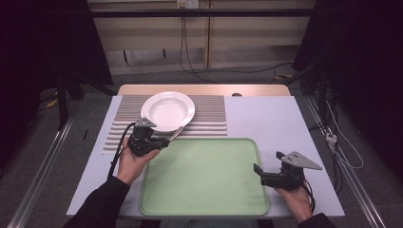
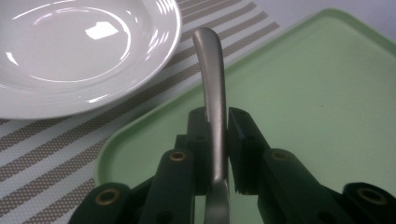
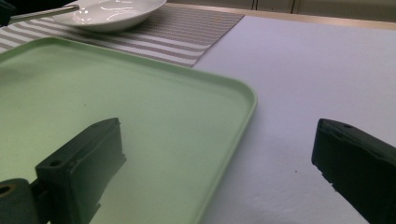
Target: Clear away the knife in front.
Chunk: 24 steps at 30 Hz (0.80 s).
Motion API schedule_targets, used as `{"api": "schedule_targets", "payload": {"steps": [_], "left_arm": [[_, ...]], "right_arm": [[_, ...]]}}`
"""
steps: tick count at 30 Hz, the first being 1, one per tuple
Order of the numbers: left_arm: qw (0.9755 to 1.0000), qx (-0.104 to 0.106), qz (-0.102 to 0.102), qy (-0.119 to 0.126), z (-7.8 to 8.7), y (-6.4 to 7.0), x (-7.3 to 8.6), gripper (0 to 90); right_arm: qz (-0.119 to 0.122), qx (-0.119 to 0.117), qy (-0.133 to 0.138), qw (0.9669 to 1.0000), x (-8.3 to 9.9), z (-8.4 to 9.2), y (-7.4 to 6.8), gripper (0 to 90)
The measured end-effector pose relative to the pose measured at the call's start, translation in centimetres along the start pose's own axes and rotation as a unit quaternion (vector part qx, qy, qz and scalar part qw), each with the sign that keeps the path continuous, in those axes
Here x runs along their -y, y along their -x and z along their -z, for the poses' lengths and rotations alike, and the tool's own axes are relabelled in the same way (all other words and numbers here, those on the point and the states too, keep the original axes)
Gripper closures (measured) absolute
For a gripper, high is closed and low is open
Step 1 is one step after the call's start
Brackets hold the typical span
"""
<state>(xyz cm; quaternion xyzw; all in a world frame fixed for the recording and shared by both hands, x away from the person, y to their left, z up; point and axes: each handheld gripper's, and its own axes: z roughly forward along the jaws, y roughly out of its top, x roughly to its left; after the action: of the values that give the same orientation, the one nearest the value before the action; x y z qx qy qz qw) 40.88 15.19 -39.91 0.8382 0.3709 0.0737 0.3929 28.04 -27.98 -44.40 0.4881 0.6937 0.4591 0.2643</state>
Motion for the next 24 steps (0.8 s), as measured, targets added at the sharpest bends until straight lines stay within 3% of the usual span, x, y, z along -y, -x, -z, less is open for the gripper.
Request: {"api": "schedule_targets", "payload": {"steps": [12,24], "left_arm": [[0.9996,0.027,0.004,-0.012,-1.7,1.7,0.9,80.0],[0.9986,0.015,-0.012,-0.049,-4.5,3.1,2.0,79.9]], "right_arm": [[0.003,-0.002,-0.002,1.0000,0.0,-0.1,-0.1,1.9],[0.003,-0.003,-0.003,1.0000,0.0,-0.1,-0.1,2.1]]}}
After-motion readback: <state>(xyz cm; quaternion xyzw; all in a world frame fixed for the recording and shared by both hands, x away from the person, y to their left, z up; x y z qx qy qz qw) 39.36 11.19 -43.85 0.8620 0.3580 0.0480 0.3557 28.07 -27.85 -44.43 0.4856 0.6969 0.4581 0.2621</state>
